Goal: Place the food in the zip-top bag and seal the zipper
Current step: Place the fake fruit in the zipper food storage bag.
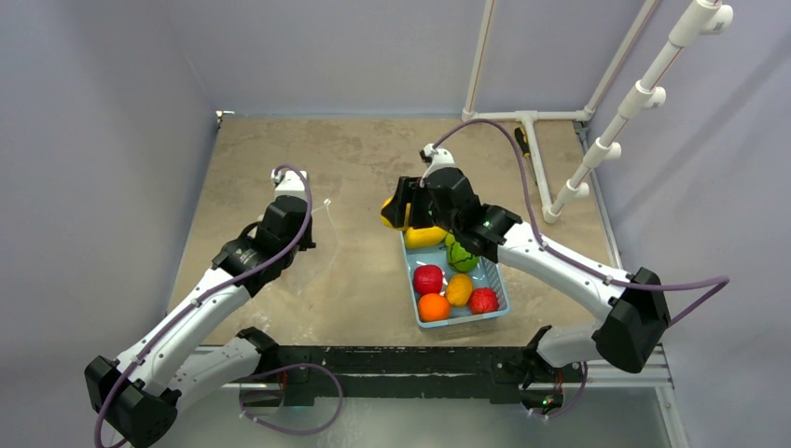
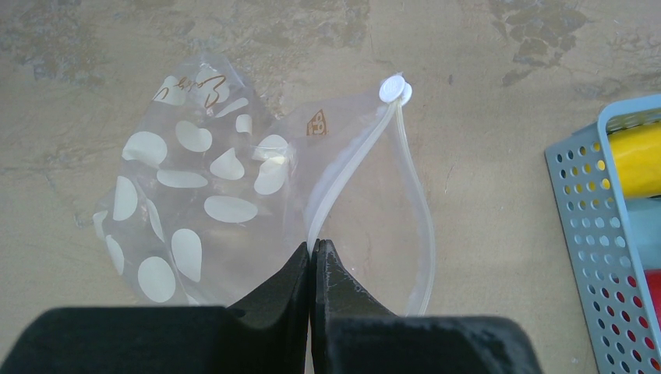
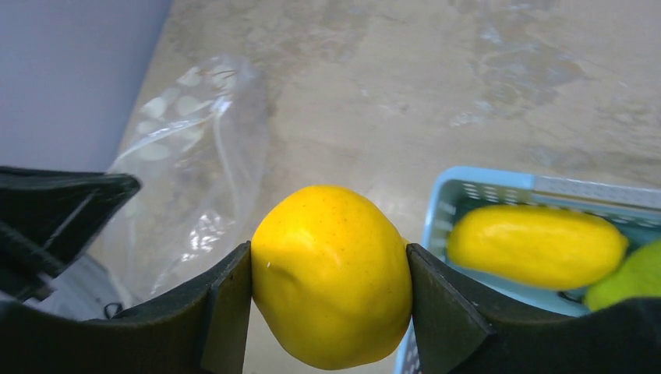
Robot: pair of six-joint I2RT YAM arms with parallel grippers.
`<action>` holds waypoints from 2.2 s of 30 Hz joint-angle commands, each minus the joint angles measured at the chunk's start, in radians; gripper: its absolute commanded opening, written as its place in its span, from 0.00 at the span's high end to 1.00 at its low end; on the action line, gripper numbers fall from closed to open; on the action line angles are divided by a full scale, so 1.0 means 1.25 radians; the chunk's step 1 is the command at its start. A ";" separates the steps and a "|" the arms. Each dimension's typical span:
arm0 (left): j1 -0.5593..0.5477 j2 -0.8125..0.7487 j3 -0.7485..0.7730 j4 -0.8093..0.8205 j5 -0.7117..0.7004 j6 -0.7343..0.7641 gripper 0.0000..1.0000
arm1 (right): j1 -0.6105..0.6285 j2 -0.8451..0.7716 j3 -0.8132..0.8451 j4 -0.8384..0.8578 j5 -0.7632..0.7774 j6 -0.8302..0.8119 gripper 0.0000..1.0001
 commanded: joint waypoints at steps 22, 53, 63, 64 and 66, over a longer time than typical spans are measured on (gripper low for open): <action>-0.002 -0.055 -0.014 0.076 0.073 0.027 1.00 | 0.109 0.138 0.101 0.318 -0.347 -0.012 0.85; -0.002 -0.060 -0.012 0.075 0.064 0.030 1.00 | 0.120 0.349 0.206 0.352 -0.255 0.000 0.11; -0.001 -0.054 -0.012 0.076 0.060 0.031 1.00 | 0.120 0.272 0.154 0.300 -0.193 -0.003 0.12; -0.001 -0.054 -0.011 0.076 0.060 0.031 1.00 | 0.120 0.260 0.145 0.291 -0.188 -0.003 0.12; -0.001 -0.054 -0.012 0.076 0.059 0.031 1.00 | 0.120 0.230 0.127 0.271 -0.174 0.002 0.13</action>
